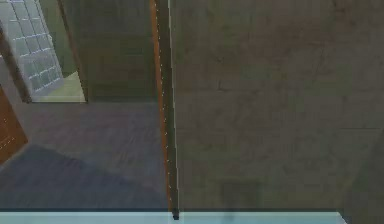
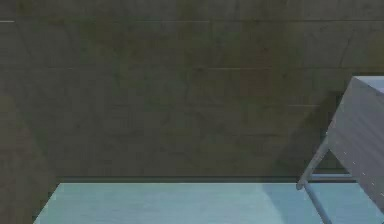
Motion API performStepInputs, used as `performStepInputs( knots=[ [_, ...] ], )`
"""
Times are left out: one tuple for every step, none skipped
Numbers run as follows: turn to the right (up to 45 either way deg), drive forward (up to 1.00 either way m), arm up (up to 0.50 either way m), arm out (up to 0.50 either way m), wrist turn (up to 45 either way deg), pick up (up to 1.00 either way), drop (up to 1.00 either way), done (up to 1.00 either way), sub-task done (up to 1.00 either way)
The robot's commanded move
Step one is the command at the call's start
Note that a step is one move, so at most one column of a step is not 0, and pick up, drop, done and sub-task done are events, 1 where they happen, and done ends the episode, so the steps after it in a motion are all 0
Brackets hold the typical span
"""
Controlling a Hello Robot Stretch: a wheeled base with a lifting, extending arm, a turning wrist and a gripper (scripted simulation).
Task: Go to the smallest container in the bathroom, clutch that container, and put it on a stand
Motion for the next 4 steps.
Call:
performStepInputs(
  knots=[
    [-39.0, 0.0, 0.0, 0.0, 0.0, 0.0, 0.0, 0.0, 0.0],
    [0.0, 1.0, 0.0, 0.0, 0.0, 0.0, 0.0, 0.0, 0.0],
    [-15.0, 0.0, 0.0, 0.0, 0.0, 0.0, 0.0, 0.0, 0.0],
    [0.0, 0.1, 0.0, 0.0, 0.0, 0.0, 0.0, 0.0, 0.0]
  ],
)
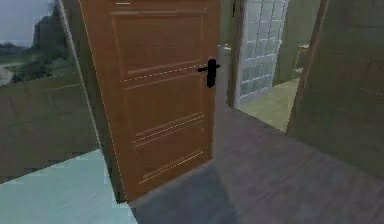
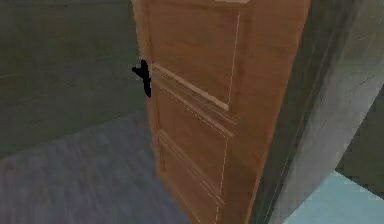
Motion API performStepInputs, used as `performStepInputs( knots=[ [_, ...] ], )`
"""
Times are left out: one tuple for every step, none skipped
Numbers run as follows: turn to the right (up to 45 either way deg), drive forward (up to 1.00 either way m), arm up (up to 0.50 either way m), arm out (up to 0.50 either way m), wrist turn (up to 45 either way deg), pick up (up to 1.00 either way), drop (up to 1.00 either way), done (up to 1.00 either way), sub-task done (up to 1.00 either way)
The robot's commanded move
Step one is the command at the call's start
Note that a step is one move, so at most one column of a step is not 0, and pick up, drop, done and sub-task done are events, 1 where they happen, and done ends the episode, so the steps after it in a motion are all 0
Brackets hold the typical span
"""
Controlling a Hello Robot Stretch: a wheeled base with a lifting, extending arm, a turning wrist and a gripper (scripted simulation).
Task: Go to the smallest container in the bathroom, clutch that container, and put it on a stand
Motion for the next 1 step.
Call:
performStepInputs(
  knots=[
    [33.0, 0.0, 0.0, 0.0, 0.0, 0.0, 0.0, 0.0, 0.0]
  ],
)
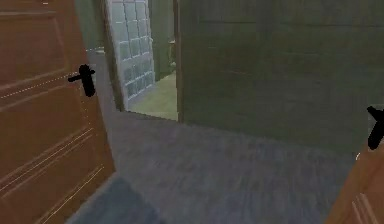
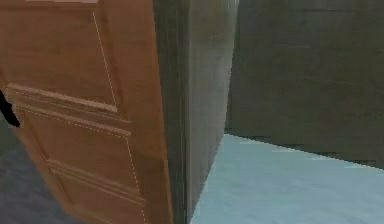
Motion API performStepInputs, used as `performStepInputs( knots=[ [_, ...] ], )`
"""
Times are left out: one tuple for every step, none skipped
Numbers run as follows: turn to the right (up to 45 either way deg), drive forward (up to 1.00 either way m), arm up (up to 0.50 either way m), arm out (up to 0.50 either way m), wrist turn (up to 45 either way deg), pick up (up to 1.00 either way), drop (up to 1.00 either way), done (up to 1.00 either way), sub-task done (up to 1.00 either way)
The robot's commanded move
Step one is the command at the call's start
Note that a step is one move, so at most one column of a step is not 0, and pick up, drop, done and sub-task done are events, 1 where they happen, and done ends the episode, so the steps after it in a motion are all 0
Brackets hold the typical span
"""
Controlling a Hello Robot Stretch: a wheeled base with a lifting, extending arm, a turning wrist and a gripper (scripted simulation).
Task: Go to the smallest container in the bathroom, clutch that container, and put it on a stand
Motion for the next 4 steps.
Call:
performStepInputs(
  knots=[
    [0.0, 1.0, 0.0, 0.0, 0.0, 0.0, 0.0, 0.0, 0.0],
    [0.0, 0.35, 0.0, 0.0, 0.0, 0.0, 0.0, 0.0, 0.0],
    [-33.0, 0.0, 0.0, 0.0, 0.0, 0.0, 0.0, 0.0, 0.0],
    [0.0, 0.55, 0.0, 0.0, 0.0, 0.0, 0.0, 0.0, 0.0]
  ],
)
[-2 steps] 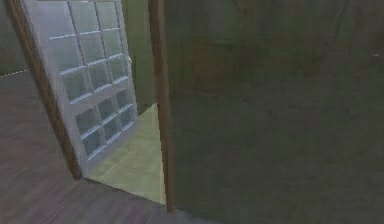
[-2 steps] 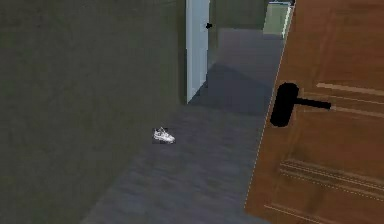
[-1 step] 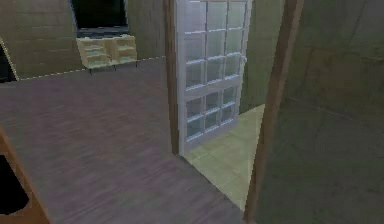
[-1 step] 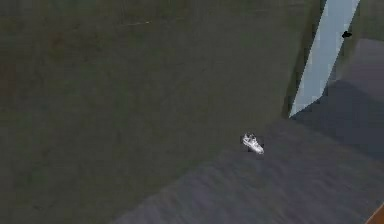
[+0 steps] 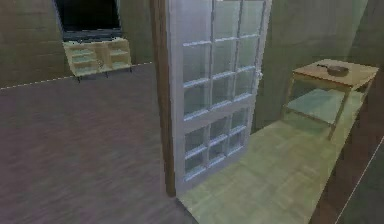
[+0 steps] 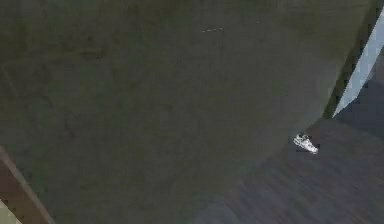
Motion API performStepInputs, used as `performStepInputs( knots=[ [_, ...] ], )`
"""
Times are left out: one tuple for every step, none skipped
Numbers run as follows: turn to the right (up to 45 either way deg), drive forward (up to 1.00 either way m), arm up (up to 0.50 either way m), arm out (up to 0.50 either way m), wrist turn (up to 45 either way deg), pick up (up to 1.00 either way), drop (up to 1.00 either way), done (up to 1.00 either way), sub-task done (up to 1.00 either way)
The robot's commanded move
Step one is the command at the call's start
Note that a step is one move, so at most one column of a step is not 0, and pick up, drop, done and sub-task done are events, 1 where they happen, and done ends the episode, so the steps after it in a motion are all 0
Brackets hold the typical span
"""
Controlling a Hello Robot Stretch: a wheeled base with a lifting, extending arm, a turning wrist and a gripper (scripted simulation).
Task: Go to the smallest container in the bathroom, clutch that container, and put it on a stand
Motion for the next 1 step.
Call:
performStepInputs(
  knots=[
    [0.0, 0.6, 0.0, 0.0, 0.0, 0.0, 0.0, 0.0, 0.0]
  ],
)
